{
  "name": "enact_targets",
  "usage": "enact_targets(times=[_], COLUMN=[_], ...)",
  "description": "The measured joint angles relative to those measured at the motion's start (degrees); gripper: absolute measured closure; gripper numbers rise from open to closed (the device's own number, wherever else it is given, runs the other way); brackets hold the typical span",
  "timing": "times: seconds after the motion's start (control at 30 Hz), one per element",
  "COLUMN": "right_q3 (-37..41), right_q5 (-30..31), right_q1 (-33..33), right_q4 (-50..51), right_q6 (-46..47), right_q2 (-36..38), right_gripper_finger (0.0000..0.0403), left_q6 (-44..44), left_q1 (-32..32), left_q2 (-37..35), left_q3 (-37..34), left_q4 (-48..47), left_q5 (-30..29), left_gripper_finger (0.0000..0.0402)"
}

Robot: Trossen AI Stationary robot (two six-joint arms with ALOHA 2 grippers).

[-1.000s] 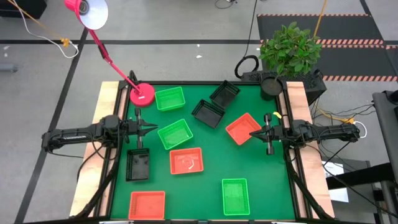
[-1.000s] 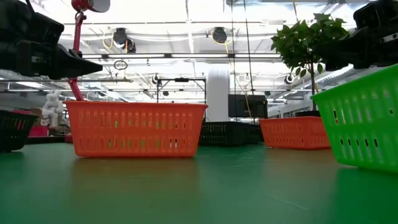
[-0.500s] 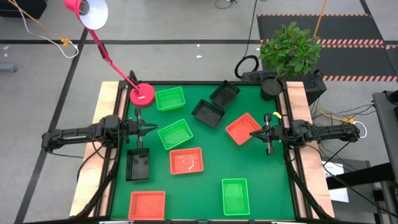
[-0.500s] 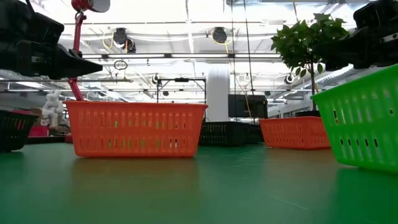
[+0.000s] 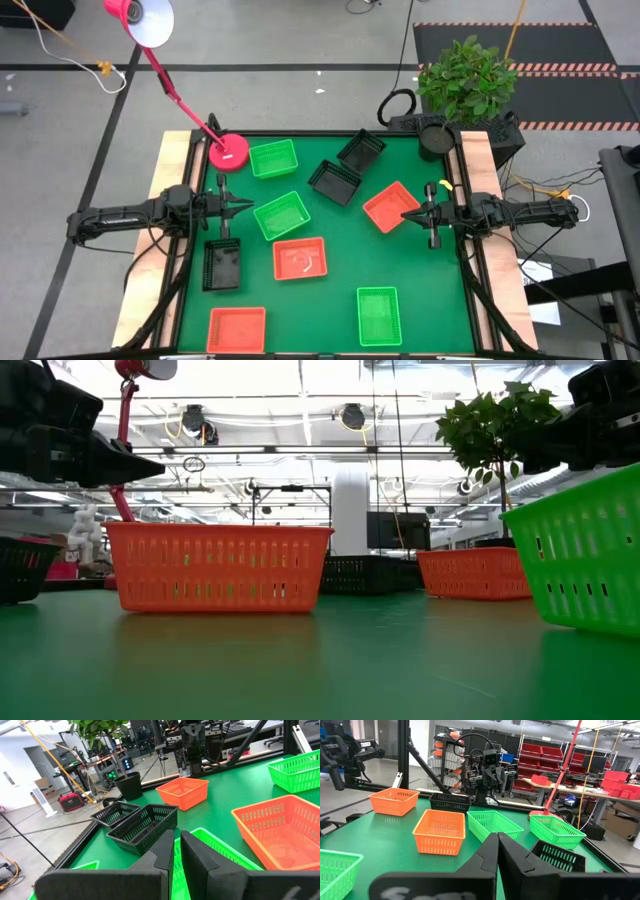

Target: Stack baskets by color

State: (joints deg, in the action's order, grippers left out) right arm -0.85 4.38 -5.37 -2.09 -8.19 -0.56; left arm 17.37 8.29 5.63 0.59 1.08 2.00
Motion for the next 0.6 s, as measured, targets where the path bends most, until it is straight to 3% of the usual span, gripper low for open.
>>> enact_targets(times=[0.6], right_q3=[-1.8], right_q5=[0.1], right_q1=[0.0], right_q4=[-3.3], right_q6=[-1.6], right_q2=[-0.4], right_gripper_finger=[0.0403], left_q6=[0.0], left_q1=[0.0], left_q2=[0.0], left_q3=[0.0], left_q4=[0.0], left_q5=[0.0], left_gripper_finger=[0.0366])
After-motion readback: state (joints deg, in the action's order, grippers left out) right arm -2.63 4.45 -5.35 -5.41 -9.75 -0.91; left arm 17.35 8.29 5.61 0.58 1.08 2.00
